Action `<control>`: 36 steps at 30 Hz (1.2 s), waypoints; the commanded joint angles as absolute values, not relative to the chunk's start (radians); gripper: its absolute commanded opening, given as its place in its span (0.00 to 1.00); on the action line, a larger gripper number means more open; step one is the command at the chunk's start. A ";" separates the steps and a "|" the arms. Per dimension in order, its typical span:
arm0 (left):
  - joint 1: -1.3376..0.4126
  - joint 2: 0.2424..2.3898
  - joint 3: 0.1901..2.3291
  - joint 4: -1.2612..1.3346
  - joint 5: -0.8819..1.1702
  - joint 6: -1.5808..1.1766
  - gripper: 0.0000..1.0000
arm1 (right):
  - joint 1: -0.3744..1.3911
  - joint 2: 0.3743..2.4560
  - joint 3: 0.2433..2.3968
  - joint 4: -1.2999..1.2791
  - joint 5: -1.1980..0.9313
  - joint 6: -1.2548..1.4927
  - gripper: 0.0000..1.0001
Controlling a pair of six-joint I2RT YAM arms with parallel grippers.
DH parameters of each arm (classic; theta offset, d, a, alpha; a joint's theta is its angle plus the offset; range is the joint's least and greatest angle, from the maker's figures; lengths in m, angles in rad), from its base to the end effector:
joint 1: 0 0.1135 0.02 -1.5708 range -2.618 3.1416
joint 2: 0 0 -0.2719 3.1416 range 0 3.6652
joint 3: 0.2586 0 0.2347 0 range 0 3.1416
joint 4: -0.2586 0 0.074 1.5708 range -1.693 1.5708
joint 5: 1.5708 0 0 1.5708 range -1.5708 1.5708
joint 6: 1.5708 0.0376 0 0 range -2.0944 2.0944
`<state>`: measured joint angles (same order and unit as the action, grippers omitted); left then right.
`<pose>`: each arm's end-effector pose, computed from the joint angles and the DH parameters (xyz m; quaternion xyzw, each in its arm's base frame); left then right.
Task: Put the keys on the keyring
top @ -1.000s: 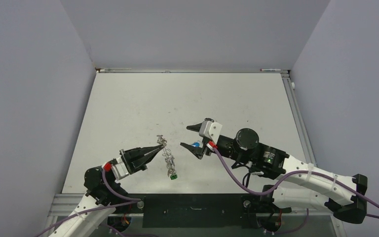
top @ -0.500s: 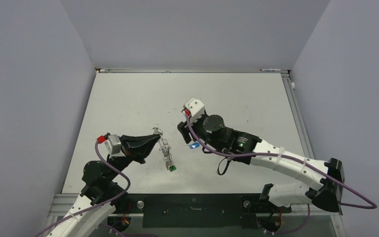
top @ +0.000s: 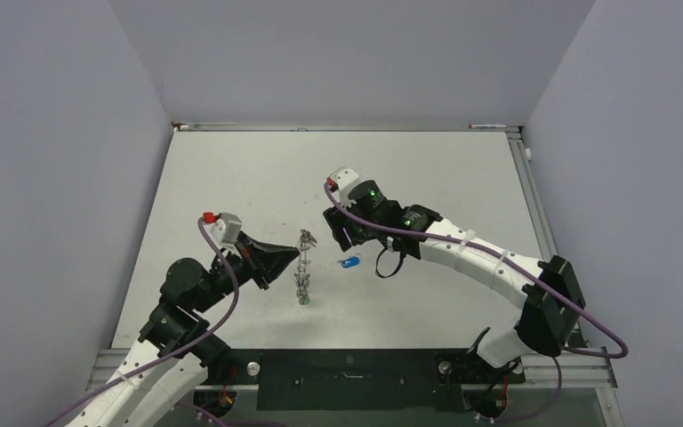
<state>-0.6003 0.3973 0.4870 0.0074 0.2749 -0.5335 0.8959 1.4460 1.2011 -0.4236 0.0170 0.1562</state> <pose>0.0764 -0.0647 0.3095 0.1237 0.6619 -0.4716 0.5694 0.1932 0.2404 0.3173 -0.3218 0.8404 0.2123 0.3809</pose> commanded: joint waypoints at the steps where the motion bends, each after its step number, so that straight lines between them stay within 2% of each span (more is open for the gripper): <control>1: -0.585 0.435 0.566 -0.074 0.394 -0.583 0.00 | 0.853 1.565 1.287 -0.539 -0.052 0.205 0.57; 8: -0.578 0.504 0.619 -0.193 0.498 -0.622 0.00 | 0.766 1.669 1.270 -0.566 -0.005 0.478 0.42; 12: -0.576 0.562 0.679 -0.275 0.539 -0.623 0.00 | 0.761 1.635 1.177 -0.488 0.033 0.586 0.42; 19: -0.565 0.611 0.669 -0.256 0.584 -0.692 0.00 | 0.751 1.579 1.079 -0.412 0.045 0.659 0.37; 25: -0.541 0.618 0.583 -0.126 0.645 -0.773 0.00 | 0.730 1.564 1.038 -0.348 0.022 0.692 0.34; 36: -0.519 0.608 0.563 -0.120 0.664 -0.775 0.00 | 0.721 1.630 1.014 -0.295 -0.023 0.704 0.31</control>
